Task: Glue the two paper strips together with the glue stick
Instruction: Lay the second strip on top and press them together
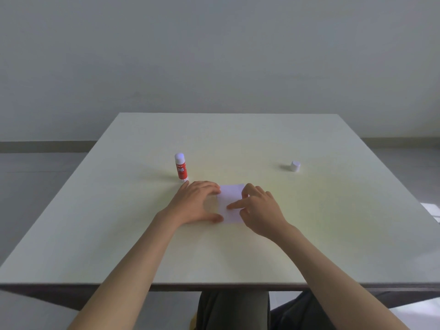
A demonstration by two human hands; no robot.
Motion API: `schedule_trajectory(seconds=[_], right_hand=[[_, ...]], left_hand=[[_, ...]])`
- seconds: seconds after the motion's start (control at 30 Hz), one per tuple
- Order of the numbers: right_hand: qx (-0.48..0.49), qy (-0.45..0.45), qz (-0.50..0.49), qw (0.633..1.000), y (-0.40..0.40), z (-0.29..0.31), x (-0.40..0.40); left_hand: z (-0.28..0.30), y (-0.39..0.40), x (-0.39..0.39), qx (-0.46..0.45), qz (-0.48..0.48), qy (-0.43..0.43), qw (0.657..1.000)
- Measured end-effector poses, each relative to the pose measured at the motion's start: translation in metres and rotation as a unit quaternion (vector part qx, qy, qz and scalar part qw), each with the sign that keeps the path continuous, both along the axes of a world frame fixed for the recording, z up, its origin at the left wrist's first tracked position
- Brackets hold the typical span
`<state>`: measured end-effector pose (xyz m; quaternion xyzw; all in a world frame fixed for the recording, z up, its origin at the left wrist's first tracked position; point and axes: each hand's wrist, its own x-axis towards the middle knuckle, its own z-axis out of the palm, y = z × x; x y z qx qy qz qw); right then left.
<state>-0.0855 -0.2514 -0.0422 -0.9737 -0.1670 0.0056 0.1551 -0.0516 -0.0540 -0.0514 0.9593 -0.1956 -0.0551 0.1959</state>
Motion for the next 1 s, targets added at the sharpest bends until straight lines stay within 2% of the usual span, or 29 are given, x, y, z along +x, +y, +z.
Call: schedule_trajectory(seconds=[0.2,0.53,1.0], right_hand=[[-0.01,0.005,-0.031,0.999,-0.012,0.003,0.002],[-0.004,0.009,-0.022,1.0,0.026,0.003,0.018],[0.015,0.004,0.013,1.0,0.007,-0.002,-0.03]], left_hand=[[0.0,0.001,0.0,-0.001,-0.001,0.007,1.0],[0.0,0.0,0.001,0.017,-0.002,0.021,1.0],[-0.003,0.002,0.003,-0.001,-0.005,0.021,1.0]])
